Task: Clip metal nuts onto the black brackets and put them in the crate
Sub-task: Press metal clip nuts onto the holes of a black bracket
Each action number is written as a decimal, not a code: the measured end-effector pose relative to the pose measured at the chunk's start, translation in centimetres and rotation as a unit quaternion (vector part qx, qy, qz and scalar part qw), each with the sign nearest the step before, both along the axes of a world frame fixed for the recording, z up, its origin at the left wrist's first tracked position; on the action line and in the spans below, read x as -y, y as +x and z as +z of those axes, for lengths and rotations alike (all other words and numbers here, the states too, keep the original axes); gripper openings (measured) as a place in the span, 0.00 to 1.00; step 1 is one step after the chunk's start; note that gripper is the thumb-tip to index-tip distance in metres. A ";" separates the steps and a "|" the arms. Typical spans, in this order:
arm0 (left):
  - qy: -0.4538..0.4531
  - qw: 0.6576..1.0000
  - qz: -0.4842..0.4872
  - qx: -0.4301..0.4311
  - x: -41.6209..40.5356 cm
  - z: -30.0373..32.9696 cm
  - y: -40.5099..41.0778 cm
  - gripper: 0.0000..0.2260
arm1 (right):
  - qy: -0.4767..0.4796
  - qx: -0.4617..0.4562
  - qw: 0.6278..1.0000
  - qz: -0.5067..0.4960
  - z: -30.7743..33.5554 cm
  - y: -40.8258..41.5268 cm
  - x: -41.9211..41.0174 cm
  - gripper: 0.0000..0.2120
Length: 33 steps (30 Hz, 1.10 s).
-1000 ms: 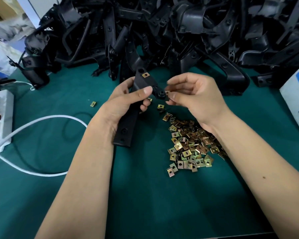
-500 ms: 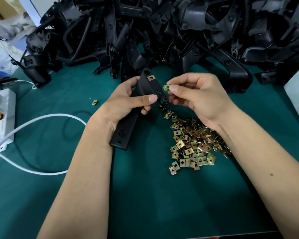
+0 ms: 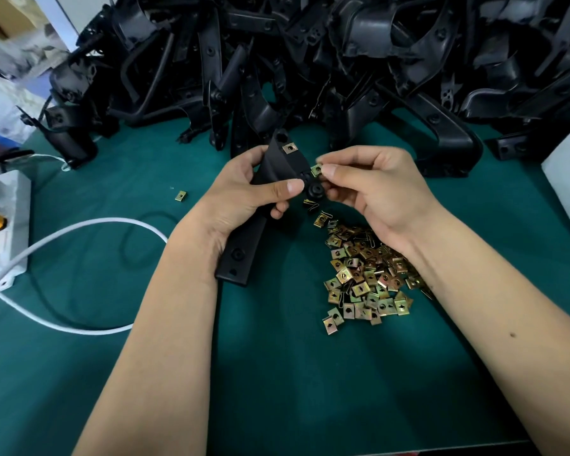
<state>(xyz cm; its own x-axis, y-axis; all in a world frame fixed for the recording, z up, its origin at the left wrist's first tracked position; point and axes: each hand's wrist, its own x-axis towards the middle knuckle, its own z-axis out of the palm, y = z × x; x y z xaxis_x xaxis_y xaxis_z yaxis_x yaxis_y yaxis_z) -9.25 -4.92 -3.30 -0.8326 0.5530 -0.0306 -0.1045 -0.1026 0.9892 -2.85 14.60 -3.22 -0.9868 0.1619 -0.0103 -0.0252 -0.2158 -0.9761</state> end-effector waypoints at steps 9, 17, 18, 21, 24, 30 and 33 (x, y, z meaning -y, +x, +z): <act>0.001 1.000 0.007 -0.004 -0.1 -0.1 0.2 0.24 | 0.021 0.011 1.000 0.003 0.0 0.1 0.0 0.05; -0.012 1.000 -0.006 -0.010 -0.3 -0.2 0.2 0.19 | 0.005 0.013 1.000 0.000 0.2 0.2 0.1 0.03; -0.014 1.000 -0.010 -0.012 -0.3 -0.2 0.2 0.20 | 0.012 0.008 1.000 -0.002 0.1 0.1 0.0 0.06; -0.028 0.999 -0.016 -0.021 -0.3 -0.1 0.4 0.23 | 0.062 -0.026 0.998 0.008 0.1 0.1 -0.3 0.11; -0.046 0.998 -0.006 -0.029 -0.7 0.1 0.6 0.26 | 0.092 -0.046 0.994 0.032 -0.1 0.1 -0.3 0.11; -0.087 0.995 -0.007 -0.043 -0.8 0.2 0.7 0.26 | 0.113 -0.045 0.991 0.055 -0.5 -0.1 -0.9 0.10; -0.091 0.994 0.034 -0.047 -1.2 0.1 0.8 0.18 | 0.153 -0.045 0.987 -0.014 -0.6 -0.2 -0.2 0.06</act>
